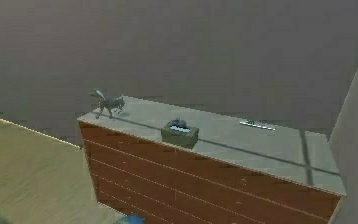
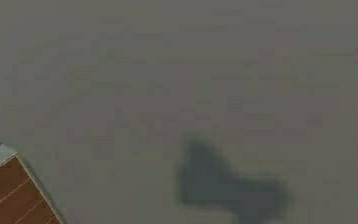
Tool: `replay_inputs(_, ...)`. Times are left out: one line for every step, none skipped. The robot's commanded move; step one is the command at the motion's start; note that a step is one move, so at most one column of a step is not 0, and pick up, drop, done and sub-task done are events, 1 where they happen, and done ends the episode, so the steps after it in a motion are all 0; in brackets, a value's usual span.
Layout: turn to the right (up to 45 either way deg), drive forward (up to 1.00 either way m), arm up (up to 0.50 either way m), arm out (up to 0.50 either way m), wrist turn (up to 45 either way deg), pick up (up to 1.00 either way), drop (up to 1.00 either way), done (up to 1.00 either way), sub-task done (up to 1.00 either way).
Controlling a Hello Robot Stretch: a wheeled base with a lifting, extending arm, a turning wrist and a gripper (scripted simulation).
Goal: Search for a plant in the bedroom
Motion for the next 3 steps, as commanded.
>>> replay_inputs(-45.0,0.0,0.0,0.0,0.0,0.0,0.0,0.0,0.0)
replay_inputs(0.0,1.0,0.0,0.0,0.0,0.0,0.0,0.0,0.0)
replay_inputs(0.0,0.7,0.0,0.0,0.0,0.0,0.0,0.0,0.0)
